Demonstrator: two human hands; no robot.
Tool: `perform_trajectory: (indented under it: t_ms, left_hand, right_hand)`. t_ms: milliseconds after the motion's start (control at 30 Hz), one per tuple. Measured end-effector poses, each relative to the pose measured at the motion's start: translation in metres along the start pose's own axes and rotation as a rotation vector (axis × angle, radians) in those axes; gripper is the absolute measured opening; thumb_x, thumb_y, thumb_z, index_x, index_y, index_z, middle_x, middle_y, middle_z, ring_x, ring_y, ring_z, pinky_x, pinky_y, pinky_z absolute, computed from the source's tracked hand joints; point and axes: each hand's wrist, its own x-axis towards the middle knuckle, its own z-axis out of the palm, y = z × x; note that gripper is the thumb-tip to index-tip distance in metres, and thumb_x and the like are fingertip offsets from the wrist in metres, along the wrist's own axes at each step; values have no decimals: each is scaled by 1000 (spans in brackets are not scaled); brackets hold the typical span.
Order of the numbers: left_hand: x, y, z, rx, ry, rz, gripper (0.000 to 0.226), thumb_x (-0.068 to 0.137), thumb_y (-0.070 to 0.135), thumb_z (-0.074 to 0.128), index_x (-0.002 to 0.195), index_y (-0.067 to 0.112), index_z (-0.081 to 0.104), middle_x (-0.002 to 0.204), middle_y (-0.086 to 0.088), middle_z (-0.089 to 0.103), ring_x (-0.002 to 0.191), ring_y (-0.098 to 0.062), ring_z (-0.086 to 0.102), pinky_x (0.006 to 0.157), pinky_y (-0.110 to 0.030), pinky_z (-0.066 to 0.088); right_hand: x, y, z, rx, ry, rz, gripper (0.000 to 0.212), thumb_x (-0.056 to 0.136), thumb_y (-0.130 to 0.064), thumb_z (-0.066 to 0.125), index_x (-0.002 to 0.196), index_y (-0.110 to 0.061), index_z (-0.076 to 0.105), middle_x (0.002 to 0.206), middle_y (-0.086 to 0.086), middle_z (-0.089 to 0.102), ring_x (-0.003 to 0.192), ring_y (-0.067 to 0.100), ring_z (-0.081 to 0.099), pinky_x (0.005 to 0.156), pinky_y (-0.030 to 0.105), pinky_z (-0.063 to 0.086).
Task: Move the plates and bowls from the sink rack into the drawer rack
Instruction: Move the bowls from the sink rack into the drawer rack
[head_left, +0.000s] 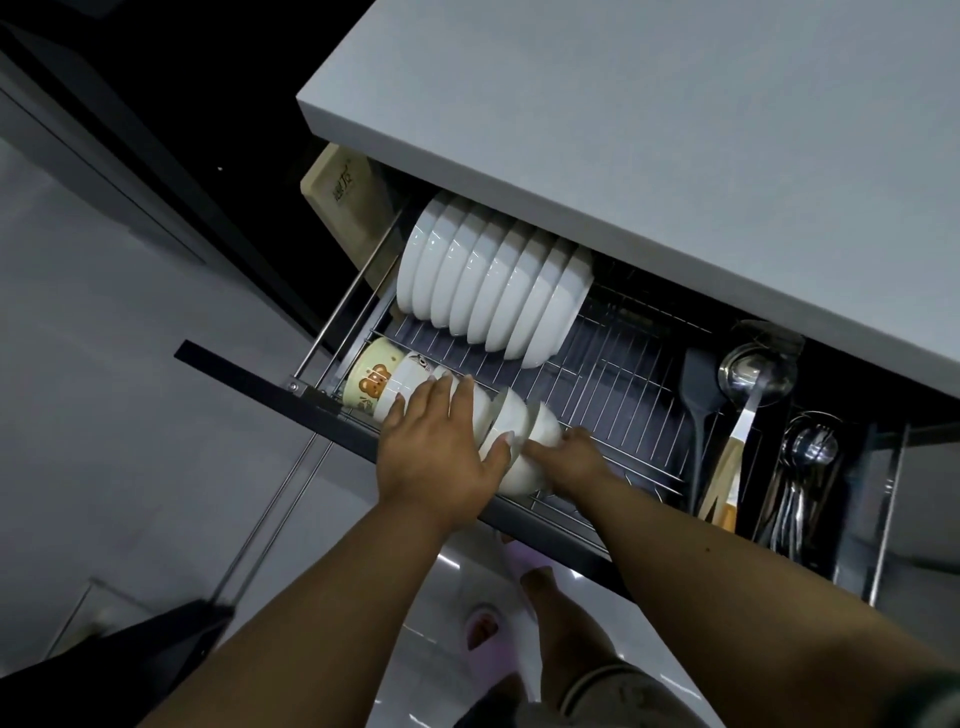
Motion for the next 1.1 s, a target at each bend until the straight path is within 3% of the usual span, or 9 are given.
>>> perform_trajectory:
  t_ms: [267,367,433,567,633,733,900,1000,1100]
  left_hand:
    - [0,-1,1,-11,27,14,77,82,61,27,134,10,52,134,-12,56,127,-28,49,106,-48,38]
    - [0,0,-2,28,-7,14,84,80,64,15,142,15,41,144,-7,47,135,-23,38,112,-44,29]
    - [0,-1,-4,49,-32,18,88,77,65,7,147,17,32,149,-4,39,139,-20,31,115,-41,24]
    - [0,0,-9,34,-70,23,94,72,65,-2,149,18,24,152,-2,33,139,-18,27,114,-37,19]
    - [-1,0,-12,1,-107,20,88,78,65,2,149,17,22,153,-1,31,140,-18,26,115,-35,15]
    - [-7,3,-24,-139,-151,-15,68,96,54,28,151,15,19,154,-4,31,141,-21,25,118,-36,10]
    - [-30,24,-48,-308,-146,-4,60,98,42,39,149,14,24,147,-10,41,132,-28,38,113,-43,26]
    - [-42,42,-53,-369,-149,64,54,98,39,40,145,15,31,142,-8,46,125,-27,46,102,-37,39]
    - [-57,67,-54,-373,-179,149,53,97,42,40,144,18,32,141,-4,47,124,-24,47,99,-35,41]
  right_hand:
    - [-10,-10,-4,-135,-8,-24,82,74,-56,70,131,-5,38,125,13,58,107,32,61,88,47,53]
    - [-13,-14,-10,-179,3,-24,78,80,-55,65,132,-4,37,127,14,57,109,33,60,83,34,51]
    - [-16,-15,-16,-190,28,-41,76,84,-53,62,135,-3,36,131,15,54,117,31,55,79,25,40]
    - [-32,-21,-34,-144,95,-70,67,88,-56,54,130,-4,44,131,14,55,121,31,52,86,27,39]
    - [-43,-24,-45,-133,153,-119,67,88,-59,52,127,-4,48,127,13,57,119,30,53,90,29,40]
    - [-70,-28,-67,-117,243,-235,64,89,-56,51,132,-9,45,131,7,56,108,27,58,79,27,38]
    - [-119,-19,-107,-197,437,-442,63,89,-52,55,136,-12,43,132,10,54,116,27,54,87,32,42]
    - [-142,-7,-126,-200,502,-444,64,90,-51,55,138,-12,42,135,11,53,118,27,53,89,32,42]
    - [-167,14,-147,-219,562,-427,61,90,-51,54,136,-12,43,131,10,55,114,27,55,84,30,42]
